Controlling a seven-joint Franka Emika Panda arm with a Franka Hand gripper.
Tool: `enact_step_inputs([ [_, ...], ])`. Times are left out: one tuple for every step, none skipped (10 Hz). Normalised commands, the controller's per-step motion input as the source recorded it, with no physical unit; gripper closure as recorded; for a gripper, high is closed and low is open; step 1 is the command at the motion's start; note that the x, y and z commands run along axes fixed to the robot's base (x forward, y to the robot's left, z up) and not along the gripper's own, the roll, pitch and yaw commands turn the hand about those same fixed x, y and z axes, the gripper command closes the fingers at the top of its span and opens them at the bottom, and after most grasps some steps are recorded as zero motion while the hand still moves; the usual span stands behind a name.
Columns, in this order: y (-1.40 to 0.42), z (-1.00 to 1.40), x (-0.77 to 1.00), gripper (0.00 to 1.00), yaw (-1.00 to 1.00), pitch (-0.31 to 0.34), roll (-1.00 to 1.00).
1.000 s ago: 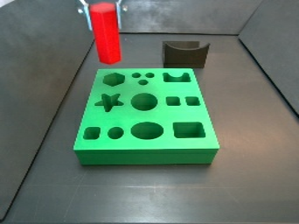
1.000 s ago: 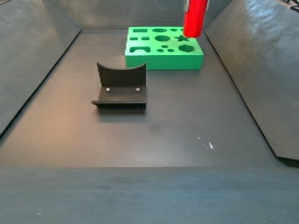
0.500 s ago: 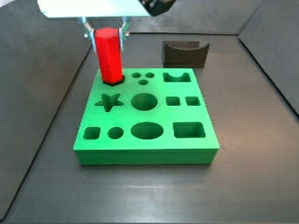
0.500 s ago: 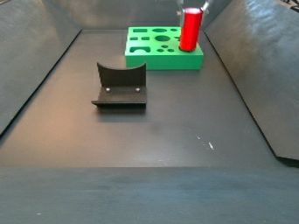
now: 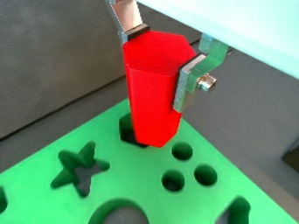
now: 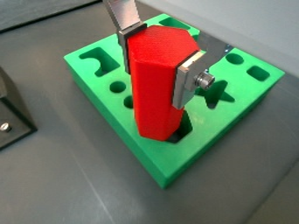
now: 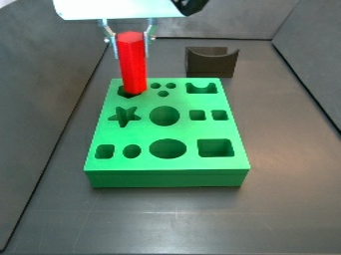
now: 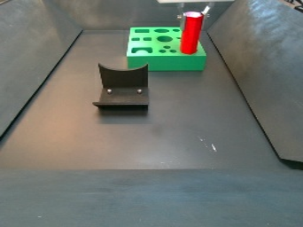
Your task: Insert the hexagon object.
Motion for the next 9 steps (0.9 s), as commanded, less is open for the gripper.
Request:
enact_step_inputs([
  [-0.14, -0.62, 0.0, 1.0, -0.18, 0.04, -0.03],
  [-0.03, -0.4, -0.16, 1.0, -0.19, 0.0, -0.03],
  [0.0, -0.3, -0.31, 1.0, -0.14, 0.0, 0.0],
  [0.0, -0.19, -0.36, 1.0, -0.12, -0.01, -0.02],
  [0.0, -0.25, -0.19, 1.0, -0.06, 0.0, -0.02],
  [-0.04, -0.52, 0.06, 1.0, -0.01, 0.03, 0.0],
  [-0.08, -0.25, -0.14, 1.0, -0.11, 0.0, -0.07],
  [0.0, -0.09, -0.22, 1.0, -0.04, 0.0, -0.01],
  [0.0, 0.0, -0.26, 1.0, -0.06, -0.003, -0.01],
])
